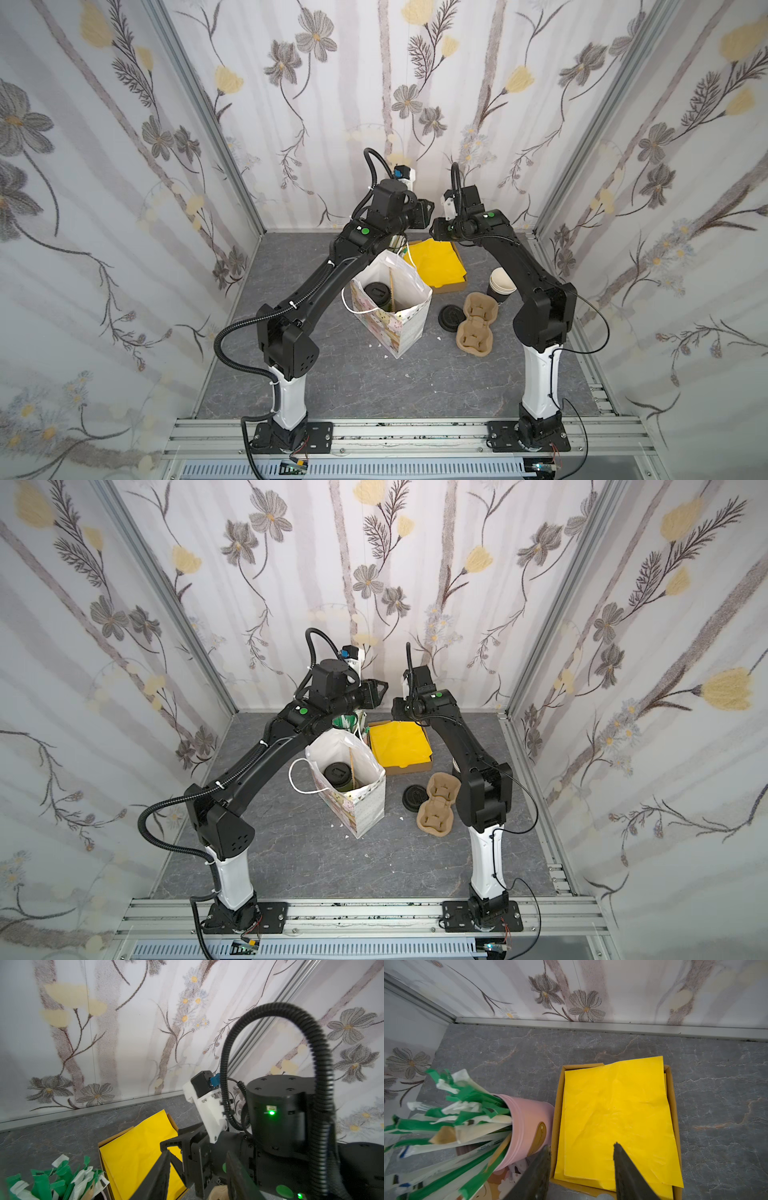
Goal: Pack a coffee takeout order
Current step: Pick up the napkin from the napkin box.
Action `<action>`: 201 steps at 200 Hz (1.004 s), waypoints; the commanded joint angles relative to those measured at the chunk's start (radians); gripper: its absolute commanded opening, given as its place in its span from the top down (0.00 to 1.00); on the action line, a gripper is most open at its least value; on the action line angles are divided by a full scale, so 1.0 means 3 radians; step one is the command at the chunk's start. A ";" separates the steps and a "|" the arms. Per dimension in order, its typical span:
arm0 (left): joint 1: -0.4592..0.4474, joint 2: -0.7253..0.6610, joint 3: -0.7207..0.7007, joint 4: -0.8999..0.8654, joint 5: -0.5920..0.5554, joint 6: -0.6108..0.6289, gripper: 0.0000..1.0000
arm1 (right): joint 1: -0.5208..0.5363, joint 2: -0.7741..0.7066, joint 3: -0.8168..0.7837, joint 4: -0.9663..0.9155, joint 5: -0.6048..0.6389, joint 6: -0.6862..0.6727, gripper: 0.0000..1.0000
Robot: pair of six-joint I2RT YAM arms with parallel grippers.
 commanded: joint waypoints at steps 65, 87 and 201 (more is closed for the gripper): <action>-0.0005 0.0047 0.0072 0.0069 -0.0043 0.0001 0.54 | 0.0028 0.0314 0.0052 -0.0058 0.0030 -0.0183 0.48; 0.0000 0.0036 0.0057 0.0069 -0.0041 -0.0012 0.54 | 0.0045 0.0389 0.0067 -0.0080 0.0048 -0.0185 0.48; -0.0003 -0.0081 0.0111 0.0072 -0.0240 0.0024 0.52 | 0.0089 0.0704 0.0272 -0.0157 0.0182 -0.0180 0.45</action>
